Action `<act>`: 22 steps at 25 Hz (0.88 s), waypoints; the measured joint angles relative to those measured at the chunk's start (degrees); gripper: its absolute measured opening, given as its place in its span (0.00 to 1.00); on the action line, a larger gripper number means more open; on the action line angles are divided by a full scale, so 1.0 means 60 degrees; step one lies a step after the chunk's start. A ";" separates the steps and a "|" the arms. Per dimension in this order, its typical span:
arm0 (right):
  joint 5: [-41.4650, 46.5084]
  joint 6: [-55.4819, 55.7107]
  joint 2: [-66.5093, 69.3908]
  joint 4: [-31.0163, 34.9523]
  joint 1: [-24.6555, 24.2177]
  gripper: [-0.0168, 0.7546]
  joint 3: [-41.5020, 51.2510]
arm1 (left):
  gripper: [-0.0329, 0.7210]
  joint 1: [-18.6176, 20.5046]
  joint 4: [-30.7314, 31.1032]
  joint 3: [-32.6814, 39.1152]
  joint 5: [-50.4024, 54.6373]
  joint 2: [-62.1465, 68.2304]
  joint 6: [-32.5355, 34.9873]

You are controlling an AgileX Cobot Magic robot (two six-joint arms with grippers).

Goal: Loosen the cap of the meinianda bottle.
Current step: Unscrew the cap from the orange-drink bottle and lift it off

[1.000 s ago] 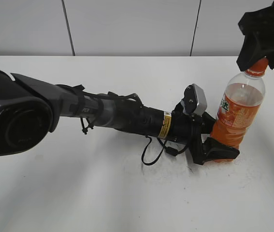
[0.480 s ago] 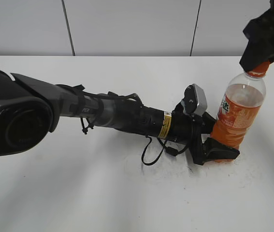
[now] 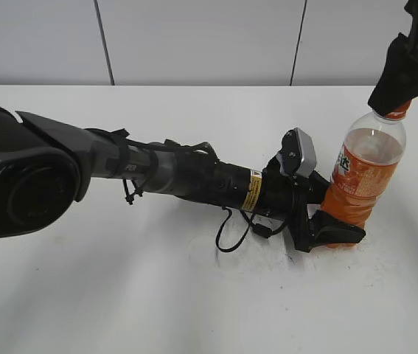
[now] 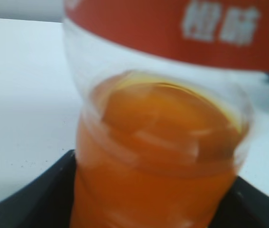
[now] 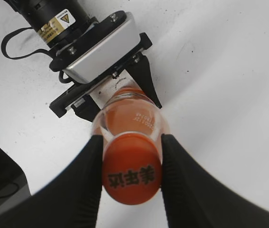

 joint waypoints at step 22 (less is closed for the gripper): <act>-0.0056 0.6468 0.0026 -0.0063 0.0000 0.38 0.0000 | 0.78 0.0000 0.0010 0.0000 0.0000 0.0000 -0.0048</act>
